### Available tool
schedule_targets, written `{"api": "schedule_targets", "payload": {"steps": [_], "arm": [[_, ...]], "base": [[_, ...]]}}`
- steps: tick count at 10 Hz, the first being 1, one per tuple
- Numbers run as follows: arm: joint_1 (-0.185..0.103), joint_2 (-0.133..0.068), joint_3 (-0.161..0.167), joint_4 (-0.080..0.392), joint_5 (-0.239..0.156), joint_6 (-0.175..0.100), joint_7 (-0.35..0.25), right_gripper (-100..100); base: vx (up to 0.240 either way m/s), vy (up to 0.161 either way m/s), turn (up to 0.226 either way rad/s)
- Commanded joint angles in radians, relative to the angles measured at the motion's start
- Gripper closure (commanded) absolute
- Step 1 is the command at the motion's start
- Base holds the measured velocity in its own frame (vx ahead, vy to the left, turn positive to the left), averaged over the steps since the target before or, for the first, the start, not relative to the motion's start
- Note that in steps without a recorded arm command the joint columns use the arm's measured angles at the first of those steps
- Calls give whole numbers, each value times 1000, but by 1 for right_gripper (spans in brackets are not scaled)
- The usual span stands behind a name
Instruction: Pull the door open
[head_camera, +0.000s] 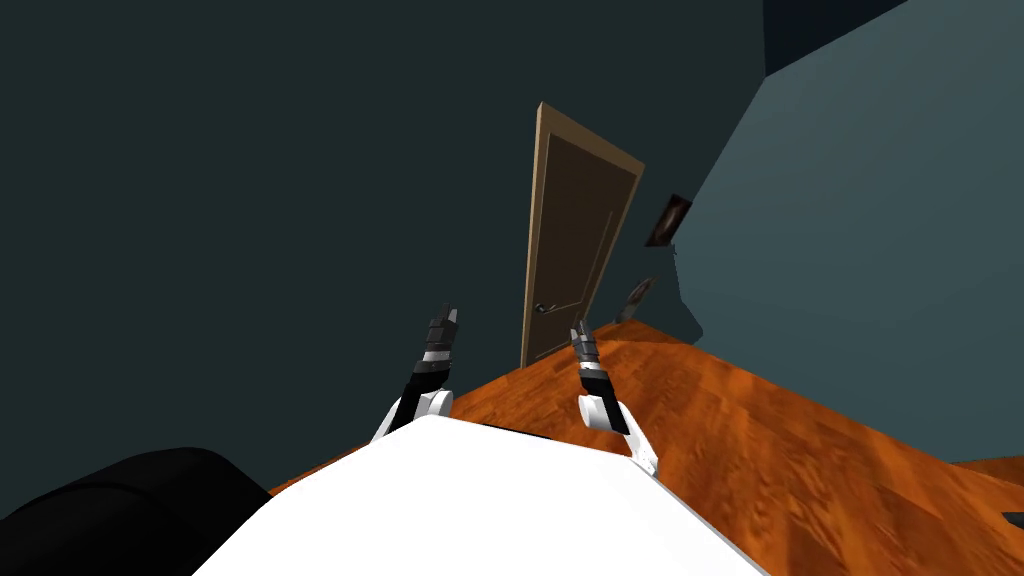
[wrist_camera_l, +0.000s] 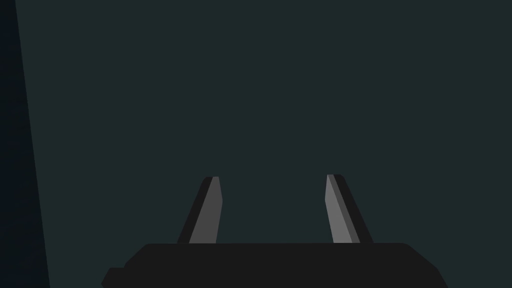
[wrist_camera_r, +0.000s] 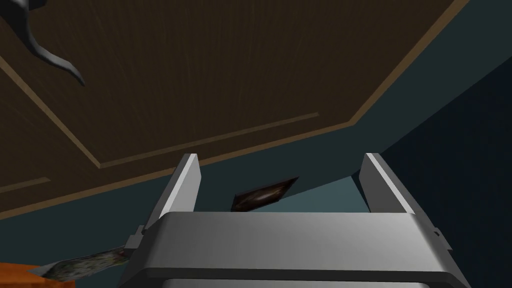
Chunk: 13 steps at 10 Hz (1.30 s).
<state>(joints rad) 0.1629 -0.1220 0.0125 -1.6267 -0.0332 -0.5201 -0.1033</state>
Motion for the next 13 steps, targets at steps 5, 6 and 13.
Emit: {"api": "schedule_targets", "payload": {"steps": [5, 6, 13], "arm": [[-64, -19, 3, 156, 13, -31, -17, -100], [-88, -27, 5, 187, 18, -44, -23, -100], [-160, -50, 10, 379, 33, -81, -43, -100]], "base": [[31, -64, 95], [33, -76, 118], [30, -64, 98]]}}
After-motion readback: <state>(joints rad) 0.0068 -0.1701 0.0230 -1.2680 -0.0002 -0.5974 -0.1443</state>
